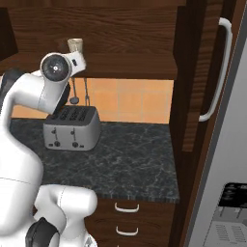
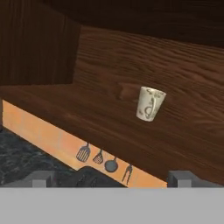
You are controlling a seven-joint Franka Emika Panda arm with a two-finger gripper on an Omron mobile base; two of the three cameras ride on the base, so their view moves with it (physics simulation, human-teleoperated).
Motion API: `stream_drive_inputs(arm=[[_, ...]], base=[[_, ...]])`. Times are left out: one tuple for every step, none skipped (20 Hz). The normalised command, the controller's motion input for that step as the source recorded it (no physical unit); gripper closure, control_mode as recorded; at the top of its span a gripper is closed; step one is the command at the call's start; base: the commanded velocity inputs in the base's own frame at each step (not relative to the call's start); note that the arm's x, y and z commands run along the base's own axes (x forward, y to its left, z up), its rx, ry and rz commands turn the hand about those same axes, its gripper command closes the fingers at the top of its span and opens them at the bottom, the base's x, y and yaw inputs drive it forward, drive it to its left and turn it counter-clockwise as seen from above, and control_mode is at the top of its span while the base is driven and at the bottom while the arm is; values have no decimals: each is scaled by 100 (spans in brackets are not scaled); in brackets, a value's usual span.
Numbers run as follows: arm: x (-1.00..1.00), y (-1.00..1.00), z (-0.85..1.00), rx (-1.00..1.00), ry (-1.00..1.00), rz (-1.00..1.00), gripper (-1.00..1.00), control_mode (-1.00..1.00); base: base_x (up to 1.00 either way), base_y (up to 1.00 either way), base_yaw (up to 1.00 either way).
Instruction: Gather all objects into one cabinet and sort the glasses and bowls to opposite sides.
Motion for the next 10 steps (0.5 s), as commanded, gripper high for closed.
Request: stream_drive_inputs(arm=[[24,40,65,0,-11,-17,-100,-100],[19,41,83,0,-11,-19,-100,-100],[20,41,91,1,-10,-18,-100,-100],[21,33,96,4,-6,-16,-100,-100],[32,31,86,2,0,-15,-100,-100],[59,0,49,0,23,-5,-100,-100],[49,0,10,0,18,0,-100,-100],[54,0,0,9,36,-2,-100,-100],[69,0,0,21,52,-11,-100,-100],[79,0,0,22,56,-15,-100,-100]], base=[[0,0,0],[0,0,0],[0,0,0],[0,0,0],[0,0,0],[0,0,0],[0,0,0],[0,0,0],[0,0,0],[0,0,0]])
